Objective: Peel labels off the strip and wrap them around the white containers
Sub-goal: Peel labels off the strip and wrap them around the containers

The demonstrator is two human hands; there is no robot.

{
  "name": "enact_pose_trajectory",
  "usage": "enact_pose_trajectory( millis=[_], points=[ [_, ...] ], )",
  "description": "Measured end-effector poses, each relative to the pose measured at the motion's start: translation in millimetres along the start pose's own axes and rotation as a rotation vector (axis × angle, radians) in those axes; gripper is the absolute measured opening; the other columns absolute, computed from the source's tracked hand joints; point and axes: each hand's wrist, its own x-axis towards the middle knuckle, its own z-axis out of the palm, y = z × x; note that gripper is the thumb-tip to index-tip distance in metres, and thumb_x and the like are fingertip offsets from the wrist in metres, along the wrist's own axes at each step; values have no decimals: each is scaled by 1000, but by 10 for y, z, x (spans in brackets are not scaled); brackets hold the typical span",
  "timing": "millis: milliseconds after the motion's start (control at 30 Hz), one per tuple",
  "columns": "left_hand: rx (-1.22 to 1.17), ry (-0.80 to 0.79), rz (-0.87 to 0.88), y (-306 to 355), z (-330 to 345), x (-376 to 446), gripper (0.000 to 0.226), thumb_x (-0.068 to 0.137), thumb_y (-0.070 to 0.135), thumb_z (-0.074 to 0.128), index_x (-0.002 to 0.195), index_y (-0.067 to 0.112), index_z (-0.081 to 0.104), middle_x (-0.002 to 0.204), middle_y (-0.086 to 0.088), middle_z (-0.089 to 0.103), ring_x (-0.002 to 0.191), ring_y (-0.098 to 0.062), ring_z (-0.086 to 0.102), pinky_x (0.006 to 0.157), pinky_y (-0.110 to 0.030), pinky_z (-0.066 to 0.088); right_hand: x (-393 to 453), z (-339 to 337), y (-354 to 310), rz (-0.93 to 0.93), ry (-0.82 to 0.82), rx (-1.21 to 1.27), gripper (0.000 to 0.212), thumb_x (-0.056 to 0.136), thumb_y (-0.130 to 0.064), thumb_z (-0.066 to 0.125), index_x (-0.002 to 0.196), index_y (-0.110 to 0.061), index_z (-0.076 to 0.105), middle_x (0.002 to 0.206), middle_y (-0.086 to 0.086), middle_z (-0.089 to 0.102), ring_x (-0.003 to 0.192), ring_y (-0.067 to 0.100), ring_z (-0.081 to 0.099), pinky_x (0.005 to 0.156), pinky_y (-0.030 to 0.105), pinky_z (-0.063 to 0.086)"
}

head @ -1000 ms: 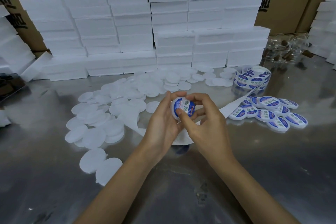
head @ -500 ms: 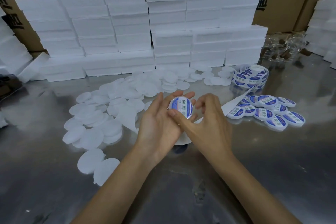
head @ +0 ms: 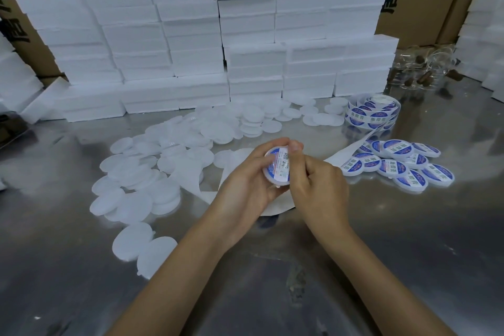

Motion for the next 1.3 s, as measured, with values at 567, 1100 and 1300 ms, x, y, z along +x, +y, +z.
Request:
enact_pose_trajectory(
  millis=[567,1100,1300],
  points=[
    [390,386,217,23,-35,-49,22,87,15,76,91,0,61,75,-12,77,64,-26,75,53,-22,57,-13,-65,42,-116,-141,78,53,102,-50,36,53,-30,31,47,-12,46,48,11,41,52,29,27],
    [523,450,203,8,-36,-46,29,102,36,51,99,19,74,77,5,77,57,-22,73,47,-21,55,52,-179,33,69,-548,325,51,99,-50,47,57,-20,43,50,-9,37,47,6,32,47,17,27],
    [474,455,215,53,-96,-29,26,108,28,39,123,24,60,89,0,78,71,-23,75,48,-30,58,374,-380,333,775,-54,703,41,103,-43,46,74,-15,57,59,-2,54,36,7,38,33,17,23]
  ],
)
